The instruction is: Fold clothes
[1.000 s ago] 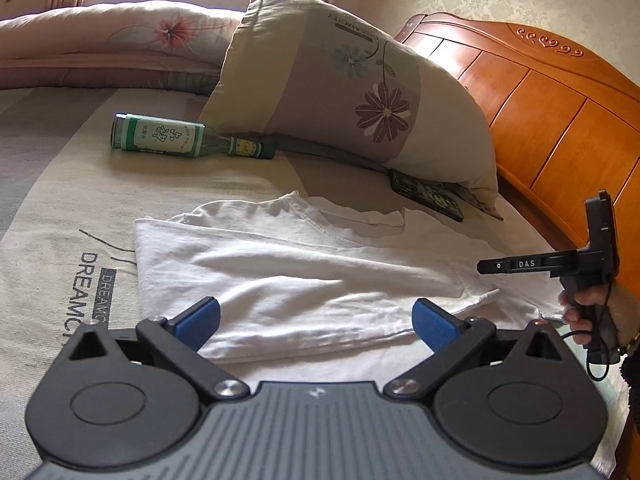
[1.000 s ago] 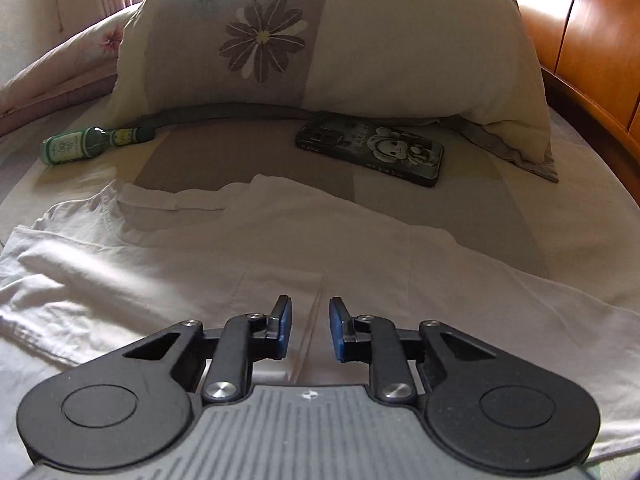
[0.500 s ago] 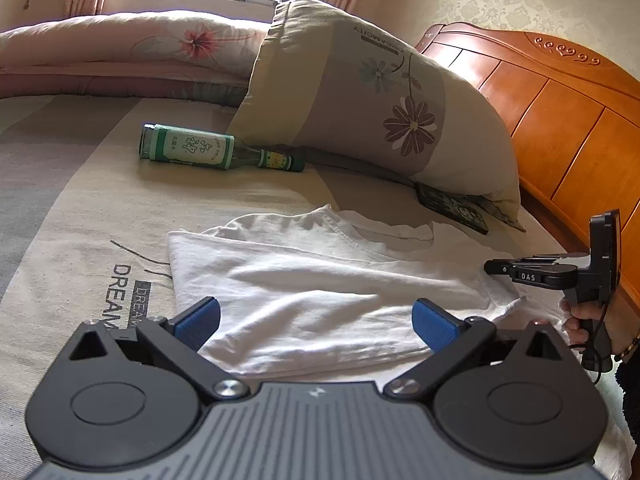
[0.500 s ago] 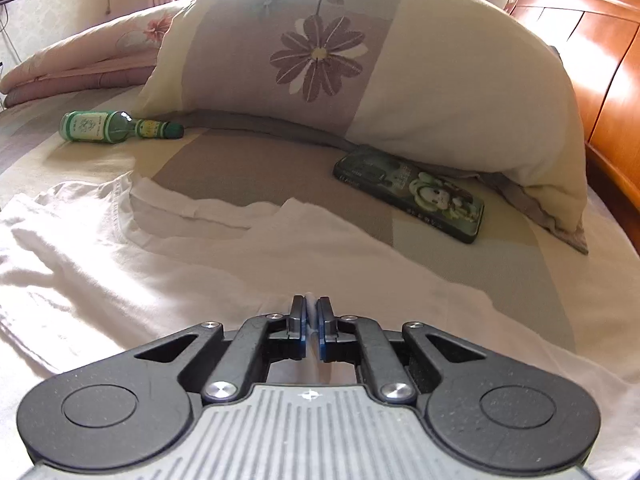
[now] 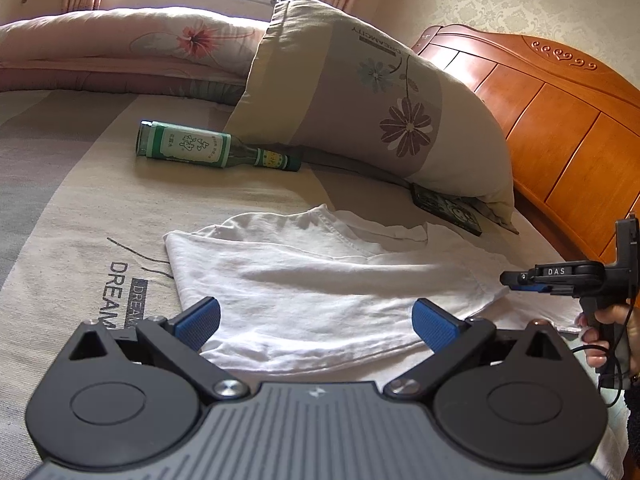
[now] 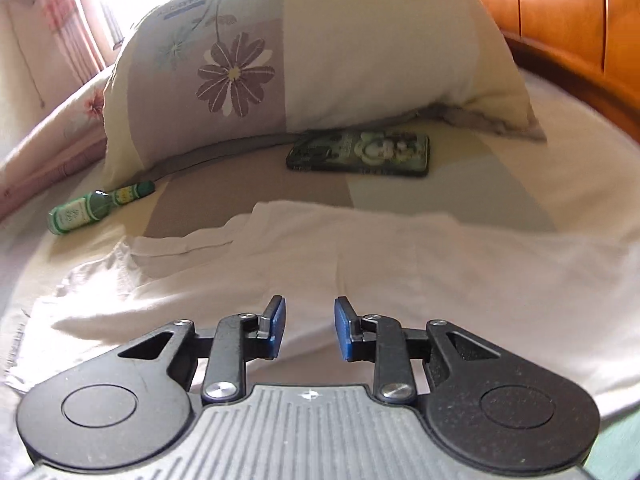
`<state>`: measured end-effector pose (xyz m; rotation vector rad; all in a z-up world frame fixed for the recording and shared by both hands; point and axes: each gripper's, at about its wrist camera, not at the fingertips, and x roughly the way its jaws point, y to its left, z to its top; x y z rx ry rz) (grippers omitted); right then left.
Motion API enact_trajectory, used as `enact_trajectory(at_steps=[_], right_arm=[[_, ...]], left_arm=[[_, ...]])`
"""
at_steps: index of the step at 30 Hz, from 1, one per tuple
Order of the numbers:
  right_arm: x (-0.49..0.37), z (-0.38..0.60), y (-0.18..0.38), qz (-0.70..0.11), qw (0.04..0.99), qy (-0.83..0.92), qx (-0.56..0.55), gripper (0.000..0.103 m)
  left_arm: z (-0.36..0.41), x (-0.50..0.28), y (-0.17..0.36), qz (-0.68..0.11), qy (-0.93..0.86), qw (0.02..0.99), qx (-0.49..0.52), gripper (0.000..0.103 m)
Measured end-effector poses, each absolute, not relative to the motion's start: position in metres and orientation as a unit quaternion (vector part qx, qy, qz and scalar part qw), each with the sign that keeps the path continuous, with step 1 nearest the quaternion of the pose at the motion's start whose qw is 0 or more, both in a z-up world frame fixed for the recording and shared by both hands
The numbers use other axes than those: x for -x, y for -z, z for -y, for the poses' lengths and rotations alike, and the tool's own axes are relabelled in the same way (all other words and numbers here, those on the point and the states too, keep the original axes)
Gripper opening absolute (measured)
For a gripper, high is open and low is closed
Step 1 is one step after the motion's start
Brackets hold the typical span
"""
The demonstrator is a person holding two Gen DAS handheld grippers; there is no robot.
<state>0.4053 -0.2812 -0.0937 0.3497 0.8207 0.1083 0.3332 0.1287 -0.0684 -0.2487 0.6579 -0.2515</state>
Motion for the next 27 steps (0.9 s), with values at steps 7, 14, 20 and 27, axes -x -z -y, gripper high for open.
enact_trajectory(at_steps=[7, 14, 20, 27], right_arm=[[-0.408, 0.286, 0.12, -0.374, 0.881, -0.037, -0.288, 0.032], [-0.382, 0.28, 0.102, -0.375, 0.898, -0.026, -0.227, 0.012], [-0.378, 0.274, 0.084, -0.378, 0.918, 0.023, -0.117, 0.033], [-0.415, 0.216, 0.061, -0.353, 0.928, -0.117, -0.012, 0.034]], left_arm=[[-0.128, -0.334, 0.07, -0.326, 0.123, 0.929, 0.123, 0.101], [-0.131, -0.333, 0.069, -0.328, 0.123, 0.928, 0.127, 0.101], [-0.133, -0.332, 0.067, -0.327, 0.122, 0.928, 0.13, 0.101], [-0.14, -0.334, 0.067, -0.327, 0.118, 0.927, 0.137, 0.101]])
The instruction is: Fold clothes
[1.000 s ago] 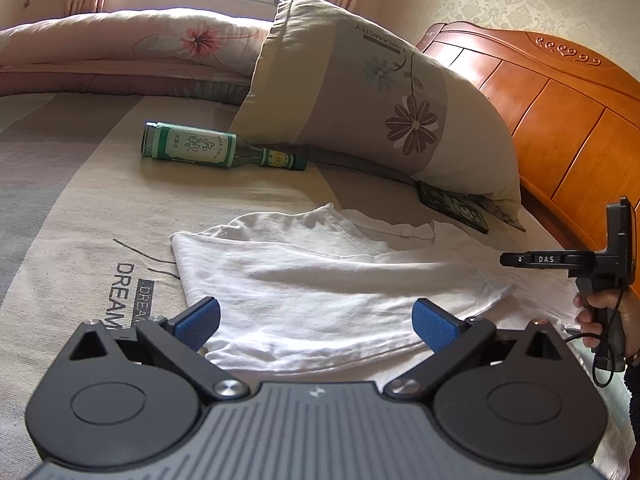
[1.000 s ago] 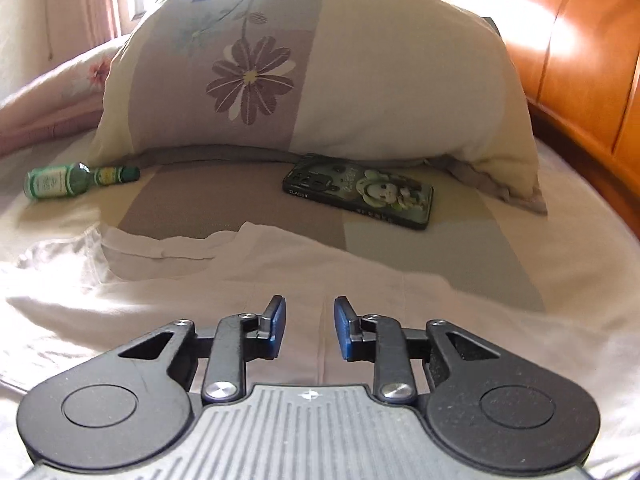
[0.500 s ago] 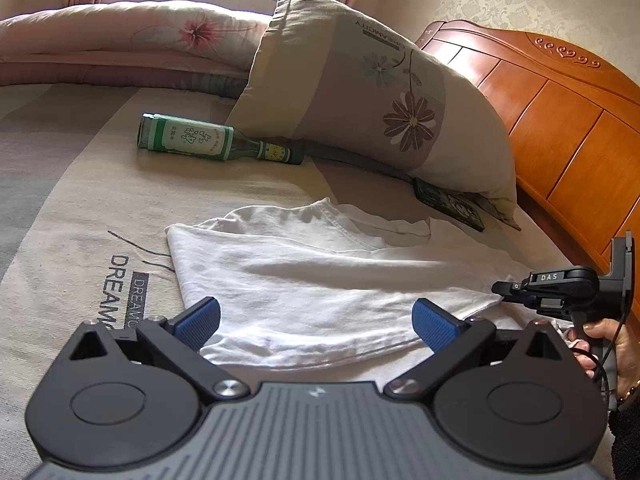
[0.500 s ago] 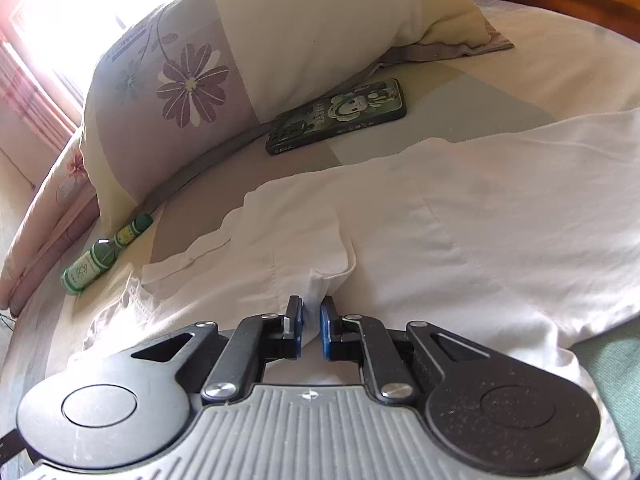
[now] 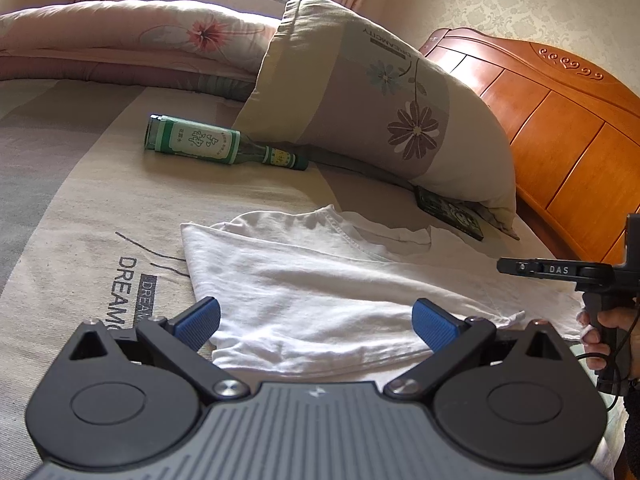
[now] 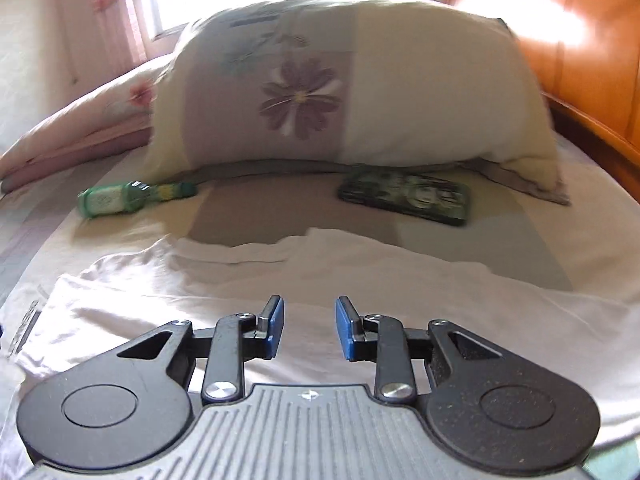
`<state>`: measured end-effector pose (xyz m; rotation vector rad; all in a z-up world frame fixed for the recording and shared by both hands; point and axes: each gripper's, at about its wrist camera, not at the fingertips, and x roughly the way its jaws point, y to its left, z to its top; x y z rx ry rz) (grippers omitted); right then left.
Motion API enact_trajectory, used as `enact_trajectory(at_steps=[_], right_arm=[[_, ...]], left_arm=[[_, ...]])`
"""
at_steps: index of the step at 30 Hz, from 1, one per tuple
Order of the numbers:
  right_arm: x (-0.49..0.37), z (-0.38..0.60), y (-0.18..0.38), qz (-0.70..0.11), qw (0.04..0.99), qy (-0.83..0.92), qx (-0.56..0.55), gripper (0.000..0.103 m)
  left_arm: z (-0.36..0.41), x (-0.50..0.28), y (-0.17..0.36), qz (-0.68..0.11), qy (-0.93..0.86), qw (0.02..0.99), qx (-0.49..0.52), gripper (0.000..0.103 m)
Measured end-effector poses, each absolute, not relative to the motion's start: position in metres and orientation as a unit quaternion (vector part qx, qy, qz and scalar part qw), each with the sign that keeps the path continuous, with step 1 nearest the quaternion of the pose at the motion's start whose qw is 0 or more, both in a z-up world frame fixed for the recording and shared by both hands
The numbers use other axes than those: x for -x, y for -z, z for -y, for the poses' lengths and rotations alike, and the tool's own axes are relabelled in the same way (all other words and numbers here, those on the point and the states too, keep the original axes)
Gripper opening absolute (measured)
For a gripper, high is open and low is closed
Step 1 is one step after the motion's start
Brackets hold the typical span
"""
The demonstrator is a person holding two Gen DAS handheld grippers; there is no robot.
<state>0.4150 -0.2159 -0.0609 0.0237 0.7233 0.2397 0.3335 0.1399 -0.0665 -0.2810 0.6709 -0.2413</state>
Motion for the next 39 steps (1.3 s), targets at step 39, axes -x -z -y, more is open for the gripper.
enact_trajectory(at_steps=[39], right_arm=[[-0.391, 0.075, 0.102, -0.42, 0.825, -0.362, 0.105, 0.016]], left_arm=[[-0.163, -0.336, 0.066, -0.33, 0.096, 0.927, 0.151, 0.102]])
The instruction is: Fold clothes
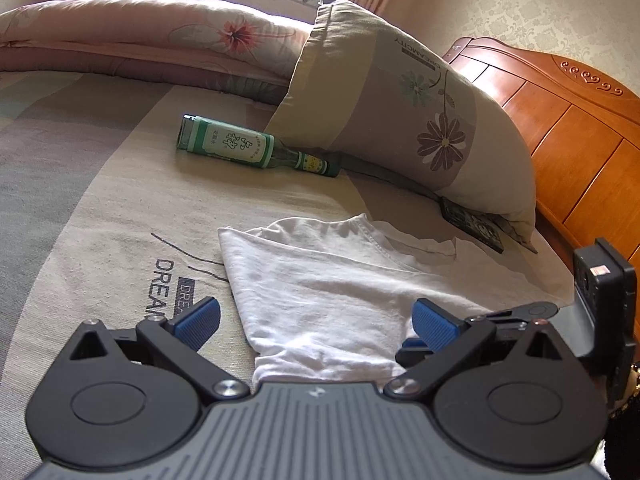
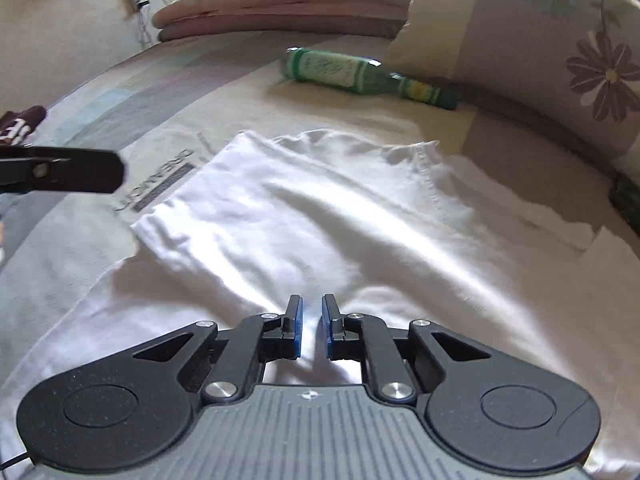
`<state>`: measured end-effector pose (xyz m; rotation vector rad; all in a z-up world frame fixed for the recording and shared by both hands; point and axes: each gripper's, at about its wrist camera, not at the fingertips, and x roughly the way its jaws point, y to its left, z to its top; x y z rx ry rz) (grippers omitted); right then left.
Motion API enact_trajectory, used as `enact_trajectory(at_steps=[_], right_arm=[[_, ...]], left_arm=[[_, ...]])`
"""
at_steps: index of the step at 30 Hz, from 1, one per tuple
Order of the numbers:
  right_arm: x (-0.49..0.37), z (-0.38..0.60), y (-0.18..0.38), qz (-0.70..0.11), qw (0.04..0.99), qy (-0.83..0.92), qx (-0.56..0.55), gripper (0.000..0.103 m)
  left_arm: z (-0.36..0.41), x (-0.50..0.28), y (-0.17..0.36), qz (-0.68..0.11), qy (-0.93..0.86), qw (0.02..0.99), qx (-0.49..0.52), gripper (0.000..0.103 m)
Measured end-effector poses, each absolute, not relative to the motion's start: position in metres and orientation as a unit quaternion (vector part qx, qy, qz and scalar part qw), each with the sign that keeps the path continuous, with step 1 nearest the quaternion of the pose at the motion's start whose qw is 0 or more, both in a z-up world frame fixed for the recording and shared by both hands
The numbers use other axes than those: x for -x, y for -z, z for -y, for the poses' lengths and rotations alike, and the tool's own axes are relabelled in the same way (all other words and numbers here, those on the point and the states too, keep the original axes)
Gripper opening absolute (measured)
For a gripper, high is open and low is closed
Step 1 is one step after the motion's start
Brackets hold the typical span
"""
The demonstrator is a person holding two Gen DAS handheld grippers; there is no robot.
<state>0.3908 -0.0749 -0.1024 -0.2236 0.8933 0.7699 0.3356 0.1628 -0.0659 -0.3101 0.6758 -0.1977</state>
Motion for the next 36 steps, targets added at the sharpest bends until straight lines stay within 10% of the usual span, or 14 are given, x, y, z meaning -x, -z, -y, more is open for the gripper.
enact_trajectory(at_steps=[12, 15, 18, 23, 36], right_arm=[[-0.444, 0.14, 0.088, -0.405, 0.878, -0.255, -0.005, 0.024], [-0.465, 0.155, 0.1, -0.404, 0.883, -0.236, -0.045, 0.001], [-0.479, 0.169, 0.103, -0.403, 0.889, -0.205, -0.073, 0.001], [-0.456, 0.191, 0.083, -0.394, 0.9, -0.177, -0.064, 0.044], [-0.47, 0.216, 0.097, -0.402, 0.911, -0.081, -0.048, 0.035]], left_arm=[[-0.133, -0.359, 0.107, -0.386, 0.153, 0.896, 0.158, 0.101], [-0.137, -0.361, 0.114, -0.408, 0.155, 0.886, 0.156, 0.102], [-0.141, -0.359, 0.114, -0.417, 0.157, 0.881, 0.161, 0.102], [-0.137, -0.357, 0.113, -0.422, 0.157, 0.882, 0.139, 0.102], [-0.139, -0.355, 0.107, -0.419, 0.156, 0.883, 0.143, 0.102]])
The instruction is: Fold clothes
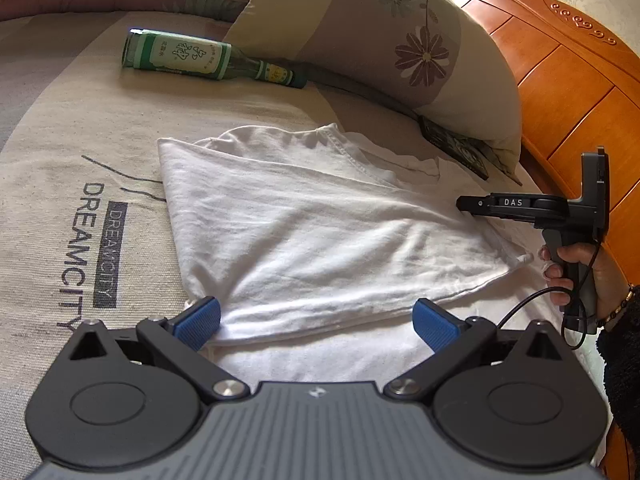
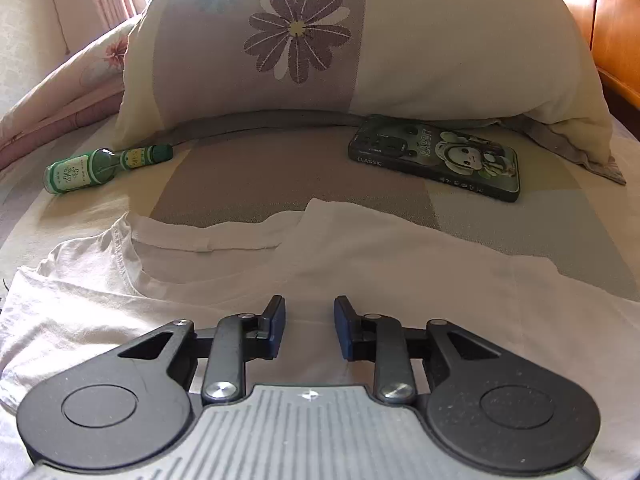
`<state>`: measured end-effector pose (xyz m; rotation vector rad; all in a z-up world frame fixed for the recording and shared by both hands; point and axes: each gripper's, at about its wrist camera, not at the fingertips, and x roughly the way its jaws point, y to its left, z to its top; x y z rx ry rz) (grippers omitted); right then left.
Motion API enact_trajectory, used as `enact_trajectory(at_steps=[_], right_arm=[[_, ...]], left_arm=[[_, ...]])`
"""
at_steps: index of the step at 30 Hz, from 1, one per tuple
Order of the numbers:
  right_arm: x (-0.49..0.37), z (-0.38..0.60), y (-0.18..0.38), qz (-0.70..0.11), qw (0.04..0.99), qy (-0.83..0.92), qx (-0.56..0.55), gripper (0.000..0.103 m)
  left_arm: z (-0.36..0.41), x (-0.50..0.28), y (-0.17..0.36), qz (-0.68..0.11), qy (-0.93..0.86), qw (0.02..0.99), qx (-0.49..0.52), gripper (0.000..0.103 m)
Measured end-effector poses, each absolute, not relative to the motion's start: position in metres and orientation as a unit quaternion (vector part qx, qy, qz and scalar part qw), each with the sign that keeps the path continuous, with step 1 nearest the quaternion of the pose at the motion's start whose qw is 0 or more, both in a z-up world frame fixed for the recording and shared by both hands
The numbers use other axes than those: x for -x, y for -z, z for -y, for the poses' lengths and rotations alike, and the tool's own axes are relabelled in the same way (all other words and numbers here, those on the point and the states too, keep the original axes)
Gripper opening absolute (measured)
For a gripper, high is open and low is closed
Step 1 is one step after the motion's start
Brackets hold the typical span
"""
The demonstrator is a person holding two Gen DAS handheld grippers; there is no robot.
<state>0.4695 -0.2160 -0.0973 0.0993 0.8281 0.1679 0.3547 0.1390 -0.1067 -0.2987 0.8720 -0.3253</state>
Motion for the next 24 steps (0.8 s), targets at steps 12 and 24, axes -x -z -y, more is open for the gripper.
enact_trajectory(at_steps=[12, 24], right_arm=[[-0.394, 0.209, 0.092, -0.397, 0.91, -0.123, -0.008, 0.055], [-0.4, 0.048, 0.066, -0.323, 0.888, -0.315, 0.092, 0.032]], left_arm=[[-0.166, -0.349, 0.092, -0.388, 0.14, 0.892, 0.187, 0.102], [-0.219, -0.336, 0.067, -0.348, 0.049, 0.908, 0.227, 0.102]])
